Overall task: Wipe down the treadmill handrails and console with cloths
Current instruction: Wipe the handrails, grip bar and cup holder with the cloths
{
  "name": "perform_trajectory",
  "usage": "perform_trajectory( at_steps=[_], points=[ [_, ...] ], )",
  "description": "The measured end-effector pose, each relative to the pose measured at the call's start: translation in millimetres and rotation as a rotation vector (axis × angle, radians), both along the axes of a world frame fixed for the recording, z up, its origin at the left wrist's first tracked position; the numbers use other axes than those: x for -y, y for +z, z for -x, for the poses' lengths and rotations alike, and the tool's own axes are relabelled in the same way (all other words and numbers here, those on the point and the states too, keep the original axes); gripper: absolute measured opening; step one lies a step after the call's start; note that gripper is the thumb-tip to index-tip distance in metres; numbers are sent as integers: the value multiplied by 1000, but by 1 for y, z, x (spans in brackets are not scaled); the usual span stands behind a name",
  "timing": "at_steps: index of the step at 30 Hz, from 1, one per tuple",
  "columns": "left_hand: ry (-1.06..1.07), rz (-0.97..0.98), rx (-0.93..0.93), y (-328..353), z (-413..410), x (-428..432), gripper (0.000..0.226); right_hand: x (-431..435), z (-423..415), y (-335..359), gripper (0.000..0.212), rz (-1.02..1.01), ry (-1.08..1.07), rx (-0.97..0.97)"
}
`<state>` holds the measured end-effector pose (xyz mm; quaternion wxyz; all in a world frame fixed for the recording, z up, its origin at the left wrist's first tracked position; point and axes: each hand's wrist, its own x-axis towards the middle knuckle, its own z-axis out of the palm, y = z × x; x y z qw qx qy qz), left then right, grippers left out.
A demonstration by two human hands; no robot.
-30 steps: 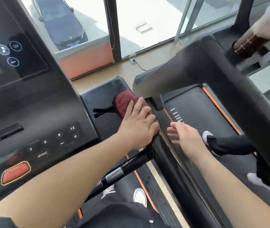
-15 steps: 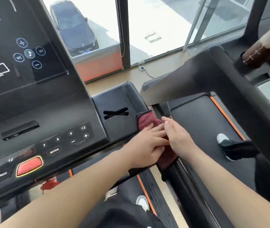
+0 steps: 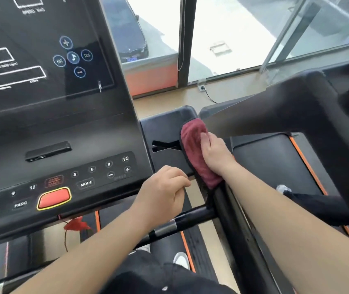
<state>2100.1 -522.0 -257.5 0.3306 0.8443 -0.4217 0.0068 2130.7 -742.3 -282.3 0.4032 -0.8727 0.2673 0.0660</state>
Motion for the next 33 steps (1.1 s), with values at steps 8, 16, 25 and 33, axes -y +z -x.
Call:
perform_trajectory(
  at_steps=[8,16,25,33],
  points=[
    [-41,0,-106,-14,27,7,30,-18,159,-7,88,341,326,144],
    [75,-31,-142,-8,45,-6,34,-19,108,-1,73,342,208,-63],
    [79,-58,-187,-8,72,-1,29,-13,152,0,61,171,236,30],
    [62,-141,-141,-13,85,-12,33,-31,201,6,69,449,205,-129]
  ],
)
